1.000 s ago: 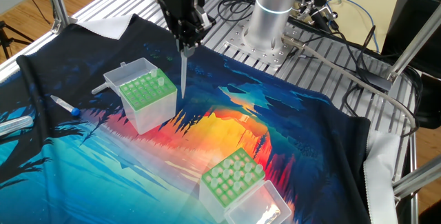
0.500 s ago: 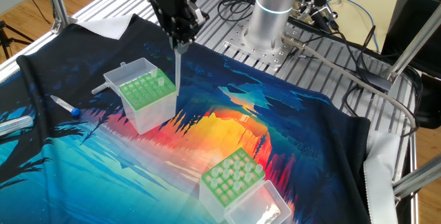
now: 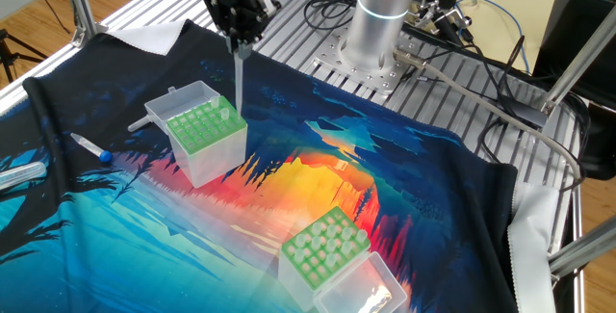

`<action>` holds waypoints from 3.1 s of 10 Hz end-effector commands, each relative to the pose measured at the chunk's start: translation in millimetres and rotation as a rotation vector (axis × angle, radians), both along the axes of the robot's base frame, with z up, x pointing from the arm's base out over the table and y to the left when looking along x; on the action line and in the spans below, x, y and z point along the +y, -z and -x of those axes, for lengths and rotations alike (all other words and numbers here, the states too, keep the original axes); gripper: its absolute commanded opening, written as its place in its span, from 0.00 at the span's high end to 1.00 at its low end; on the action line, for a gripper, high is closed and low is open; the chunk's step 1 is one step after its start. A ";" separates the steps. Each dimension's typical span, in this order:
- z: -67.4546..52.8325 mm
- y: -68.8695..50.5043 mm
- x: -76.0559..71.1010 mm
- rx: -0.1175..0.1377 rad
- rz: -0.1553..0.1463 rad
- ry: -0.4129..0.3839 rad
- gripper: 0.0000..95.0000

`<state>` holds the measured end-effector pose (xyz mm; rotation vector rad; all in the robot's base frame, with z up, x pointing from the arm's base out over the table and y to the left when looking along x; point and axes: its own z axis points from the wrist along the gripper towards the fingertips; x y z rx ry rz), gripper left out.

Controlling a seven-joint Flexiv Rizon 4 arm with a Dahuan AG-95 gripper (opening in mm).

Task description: Transfer all large pipette tips from one holder to another

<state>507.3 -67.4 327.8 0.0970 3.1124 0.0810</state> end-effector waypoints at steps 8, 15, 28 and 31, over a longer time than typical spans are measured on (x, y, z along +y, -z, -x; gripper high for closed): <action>7.4 14.4 -22.9 -0.028 0.023 -0.052 1.00; 5.0 29.8 -28.0 -0.048 0.019 -0.053 1.00; 12.2 50.1 -38.3 -0.041 0.010 -0.056 1.00; 11.3 48.0 -36.6 -0.033 -0.021 -0.022 1.00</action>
